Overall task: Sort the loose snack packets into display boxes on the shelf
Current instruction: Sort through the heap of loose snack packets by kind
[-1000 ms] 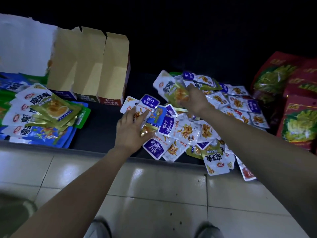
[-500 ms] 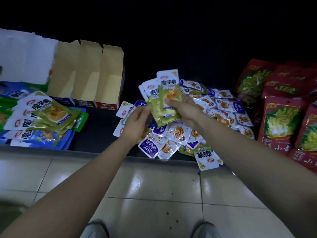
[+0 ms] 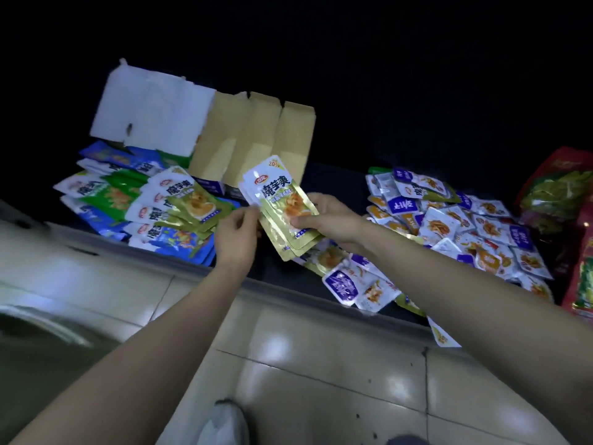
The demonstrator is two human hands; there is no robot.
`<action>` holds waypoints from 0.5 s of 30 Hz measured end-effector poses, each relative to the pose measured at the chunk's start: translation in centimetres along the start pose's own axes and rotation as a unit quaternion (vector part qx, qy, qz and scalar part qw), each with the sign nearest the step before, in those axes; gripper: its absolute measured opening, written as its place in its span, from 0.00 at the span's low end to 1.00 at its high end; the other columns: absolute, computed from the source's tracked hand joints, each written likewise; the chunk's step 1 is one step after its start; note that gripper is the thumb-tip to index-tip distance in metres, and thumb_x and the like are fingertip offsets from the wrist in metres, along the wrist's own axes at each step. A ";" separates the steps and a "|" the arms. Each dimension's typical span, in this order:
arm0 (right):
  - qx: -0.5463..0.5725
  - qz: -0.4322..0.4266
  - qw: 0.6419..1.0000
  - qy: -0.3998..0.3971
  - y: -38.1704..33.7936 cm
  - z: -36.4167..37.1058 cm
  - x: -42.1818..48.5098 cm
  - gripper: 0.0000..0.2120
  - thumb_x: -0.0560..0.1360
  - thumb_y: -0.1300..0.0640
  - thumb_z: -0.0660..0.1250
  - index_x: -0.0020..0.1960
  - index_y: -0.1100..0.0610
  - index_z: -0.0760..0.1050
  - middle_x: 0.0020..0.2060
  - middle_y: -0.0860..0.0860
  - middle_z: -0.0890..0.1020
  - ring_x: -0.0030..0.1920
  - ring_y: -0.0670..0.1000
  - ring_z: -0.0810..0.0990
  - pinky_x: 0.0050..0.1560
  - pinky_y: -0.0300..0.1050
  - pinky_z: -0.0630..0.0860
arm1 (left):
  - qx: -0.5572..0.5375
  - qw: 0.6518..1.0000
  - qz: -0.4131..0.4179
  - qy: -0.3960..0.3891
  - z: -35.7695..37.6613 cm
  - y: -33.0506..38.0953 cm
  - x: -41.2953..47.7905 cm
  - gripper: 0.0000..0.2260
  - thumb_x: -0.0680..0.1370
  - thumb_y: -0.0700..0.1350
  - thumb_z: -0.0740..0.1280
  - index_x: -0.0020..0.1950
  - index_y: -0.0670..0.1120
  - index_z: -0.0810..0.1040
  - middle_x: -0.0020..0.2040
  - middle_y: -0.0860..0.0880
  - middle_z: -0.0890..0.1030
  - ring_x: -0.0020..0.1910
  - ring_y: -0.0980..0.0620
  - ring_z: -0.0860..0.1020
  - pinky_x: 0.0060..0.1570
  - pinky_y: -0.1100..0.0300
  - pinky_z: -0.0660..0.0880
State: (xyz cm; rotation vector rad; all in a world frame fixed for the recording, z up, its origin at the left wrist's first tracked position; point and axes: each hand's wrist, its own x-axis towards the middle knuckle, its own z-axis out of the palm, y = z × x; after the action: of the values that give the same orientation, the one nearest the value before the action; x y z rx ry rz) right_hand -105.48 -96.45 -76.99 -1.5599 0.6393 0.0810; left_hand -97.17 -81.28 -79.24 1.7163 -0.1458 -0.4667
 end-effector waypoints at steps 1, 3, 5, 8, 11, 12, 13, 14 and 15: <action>-0.002 -0.011 1.000 -0.001 -0.8 1.1 0.9 0.14 0.75 0.66 0.69 0.59 0.59 0.74 0.51 0.56 0.83 0.49 0.52 0.82 0.53 0.45 0.79 | 0.050 0.998 0.029 0.040 -1.8 -0.6 1.0 0.10 0.78 0.50 0.64 0.39 0.49 0.78 0.37 0.52 0.81 0.38 0.52 0.78 0.42 0.55 0.75; -0.024 -0.034 0.999 -0.004 -2.5 3.5 2.8 0.15 0.75 0.66 0.69 0.60 0.57 0.73 0.50 0.52 0.82 0.47 0.48 0.80 0.50 0.36 0.76 | 0.147 0.979 0.084 0.116 -5.6 -1.6 2.7 0.07 0.76 0.49 0.60 0.47 0.50 0.78 0.49 0.48 0.81 0.48 0.46 0.79 0.50 0.49 0.76; -0.060 -0.058 0.997 -0.003 -4.1 6.2 4.8 0.18 0.75 0.67 0.67 0.63 0.58 0.71 0.50 0.51 0.80 0.45 0.45 0.78 0.44 0.31 0.74 | 0.222 0.953 0.117 0.171 -8.8 -2.3 4.2 0.11 0.75 0.43 0.61 0.56 0.46 0.76 0.56 0.42 0.76 0.52 0.40 0.76 0.52 0.47 0.74; -0.097 -0.077 0.992 -0.006 -5.2 10.0 8.0 0.23 0.76 0.67 0.63 0.68 0.57 0.63 0.52 0.54 0.77 0.47 0.51 0.77 0.48 0.42 0.75 | 0.326 0.917 0.134 0.189 -11.9 -2.8 5.6 0.17 0.74 0.37 0.65 0.63 0.40 0.75 0.58 0.37 0.73 0.57 0.36 0.73 0.55 0.48 0.68; -0.193 -0.105 0.975 -0.028 -5.4 13.1 10.8 0.25 0.76 0.67 0.62 0.69 0.57 0.58 0.46 0.54 0.76 0.44 0.55 0.77 0.39 0.41 0.72 | 0.370 0.899 0.148 0.182 -13.7 -3.3 6.6 0.22 0.72 0.41 0.63 0.66 0.40 0.74 0.62 0.36 0.73 0.61 0.35 0.70 0.57 0.46 0.66; -0.235 -0.126 0.963 -0.021 -5.1 13.9 11.5 0.26 0.75 0.68 0.62 0.69 0.58 0.58 0.49 0.54 0.75 0.47 0.54 0.76 0.39 0.38 0.69 | 0.375 0.899 0.148 0.171 -14.1 -3.4 6.9 0.24 0.71 0.43 0.61 0.68 0.41 0.73 0.65 0.36 0.72 0.63 0.36 0.70 0.59 0.45 0.66; -0.271 -0.161 0.949 0.002 -4.8 14.7 12.1 0.26 0.74 0.69 0.63 0.69 0.59 0.60 0.55 0.56 0.74 0.53 0.55 0.75 0.44 0.37 0.68 | 0.379 0.900 0.148 0.157 -14.4 -3.6 7.4 0.26 0.71 0.44 0.60 0.69 0.42 0.72 0.68 0.37 0.71 0.65 0.37 0.68 0.61 0.44 0.65; -0.306 -0.198 0.931 0.034 -4.2 15.4 12.8 0.25 0.74 0.69 0.63 0.69 0.60 0.63 0.60 0.58 0.72 0.59 0.57 0.73 0.52 0.39 0.68 | 0.387 0.899 0.151 0.140 -14.6 -3.8 7.7 0.27 0.71 0.44 0.60 0.71 0.43 0.71 0.70 0.38 0.69 0.67 0.37 0.68 0.63 0.43 0.65; -0.350 -0.231 0.905 0.067 -3.8 16.0 13.3 0.24 0.73 0.70 0.64 0.68 0.61 0.67 0.63 0.60 0.70 0.63 0.59 0.70 0.59 0.43 0.67 | 0.397 0.896 0.156 0.124 -14.8 -4.1 8.1 0.27 0.71 0.43 0.60 0.71 0.45 0.71 0.72 0.39 0.67 0.68 0.37 0.67 0.63 0.43 0.64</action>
State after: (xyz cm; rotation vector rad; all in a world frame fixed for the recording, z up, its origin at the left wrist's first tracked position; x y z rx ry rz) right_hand -87.47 -86.15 -81.10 -2.3980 0.3335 -0.1784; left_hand -84.75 -69.82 -83.07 2.4768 -0.4680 0.0871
